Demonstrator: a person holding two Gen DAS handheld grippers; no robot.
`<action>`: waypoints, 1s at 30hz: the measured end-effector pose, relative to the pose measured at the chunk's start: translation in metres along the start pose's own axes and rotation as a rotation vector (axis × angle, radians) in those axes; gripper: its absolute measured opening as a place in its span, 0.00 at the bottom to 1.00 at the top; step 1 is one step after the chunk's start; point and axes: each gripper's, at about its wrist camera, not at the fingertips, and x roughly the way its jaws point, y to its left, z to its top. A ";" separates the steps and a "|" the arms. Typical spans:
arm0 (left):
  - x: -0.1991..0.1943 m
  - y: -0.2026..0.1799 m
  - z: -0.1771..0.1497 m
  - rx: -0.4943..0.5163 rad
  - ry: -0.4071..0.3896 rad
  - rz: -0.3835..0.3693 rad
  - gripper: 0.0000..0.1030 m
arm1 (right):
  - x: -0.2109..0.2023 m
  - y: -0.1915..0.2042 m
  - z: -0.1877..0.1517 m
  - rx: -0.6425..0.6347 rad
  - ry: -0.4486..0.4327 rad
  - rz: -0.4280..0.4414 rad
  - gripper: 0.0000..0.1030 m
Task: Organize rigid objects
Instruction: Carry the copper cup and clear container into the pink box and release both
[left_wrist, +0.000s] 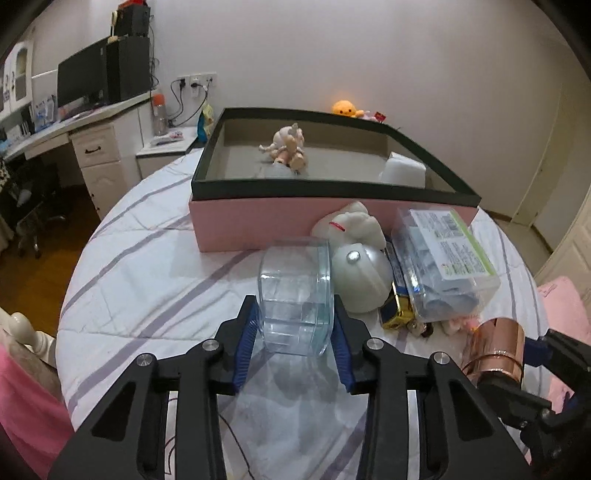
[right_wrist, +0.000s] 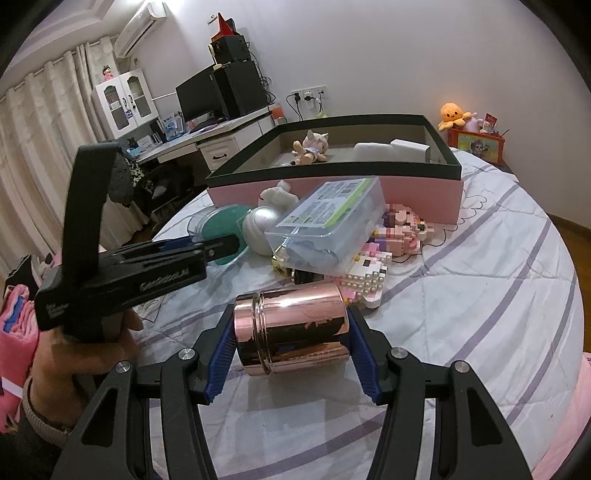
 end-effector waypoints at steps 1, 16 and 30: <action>-0.003 0.000 0.000 0.002 -0.012 -0.003 0.37 | -0.001 0.000 0.001 0.001 -0.003 -0.001 0.56; -0.071 0.005 0.003 0.002 -0.156 0.028 0.37 | -0.025 0.004 0.017 -0.017 -0.069 -0.011 0.56; -0.100 -0.001 0.049 0.045 -0.263 0.031 0.37 | -0.042 0.007 0.081 -0.110 -0.164 -0.044 0.56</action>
